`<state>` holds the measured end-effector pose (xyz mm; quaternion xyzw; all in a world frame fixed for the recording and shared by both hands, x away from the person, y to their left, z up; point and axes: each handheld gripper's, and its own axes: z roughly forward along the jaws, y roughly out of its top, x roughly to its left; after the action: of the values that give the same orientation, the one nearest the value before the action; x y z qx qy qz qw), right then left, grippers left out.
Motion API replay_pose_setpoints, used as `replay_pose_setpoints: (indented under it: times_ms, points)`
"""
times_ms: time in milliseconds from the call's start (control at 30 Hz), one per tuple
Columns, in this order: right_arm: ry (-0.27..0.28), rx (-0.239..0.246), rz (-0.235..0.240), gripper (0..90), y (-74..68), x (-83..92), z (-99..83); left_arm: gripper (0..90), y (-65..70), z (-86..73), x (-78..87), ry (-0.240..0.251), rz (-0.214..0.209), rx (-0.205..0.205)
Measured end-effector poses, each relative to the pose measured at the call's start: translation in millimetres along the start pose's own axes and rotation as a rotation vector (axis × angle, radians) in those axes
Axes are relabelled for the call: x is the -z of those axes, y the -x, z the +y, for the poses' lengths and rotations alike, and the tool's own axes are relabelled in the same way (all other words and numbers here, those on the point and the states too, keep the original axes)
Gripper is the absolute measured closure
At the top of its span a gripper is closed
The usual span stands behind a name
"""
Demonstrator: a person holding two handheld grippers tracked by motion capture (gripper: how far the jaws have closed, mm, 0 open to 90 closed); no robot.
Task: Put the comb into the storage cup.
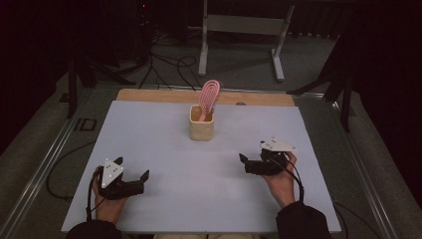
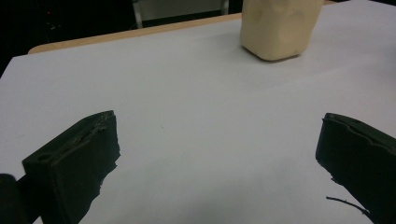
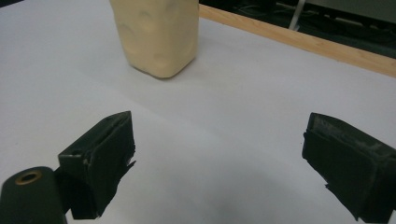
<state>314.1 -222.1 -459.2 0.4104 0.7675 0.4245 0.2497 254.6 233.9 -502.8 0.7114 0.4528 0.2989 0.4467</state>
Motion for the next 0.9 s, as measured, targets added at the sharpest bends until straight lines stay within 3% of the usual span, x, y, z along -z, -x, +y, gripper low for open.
replay_pose_setpoints:
  times_ms: [67, 200, 400, 533, 900]
  points:
    - [0.032, 0.013, -0.006, 9.1, -1.7, 4.5, -5.0, 0.1, -0.5, 0.1, 0.0, -0.001, 0.001, 0.002]
    - [0.022, 0.011, -0.013, 9.1, -1.3, 9.5, -18.0, 0.1, -4.0, 0.8, 2.0, 0.014, 0.006, 0.014]
    - [0.068, -0.037, -0.006, 8.9, 4.6, 19.4, -34.3, 0.1, -8.4, 1.1, 2.6, 0.024, 0.013, 0.027]
    - [0.089, -0.032, -0.015, 8.9, 5.9, 25.4, -42.7, 0.0, -10.7, 1.4, 4.0, 0.034, 0.011, 0.029]
    - [0.155, -0.025, -0.019, 8.9, 1.7, 37.8, -52.8, 0.0, -12.9, 1.0, 4.9, 0.045, 0.001, 0.030]
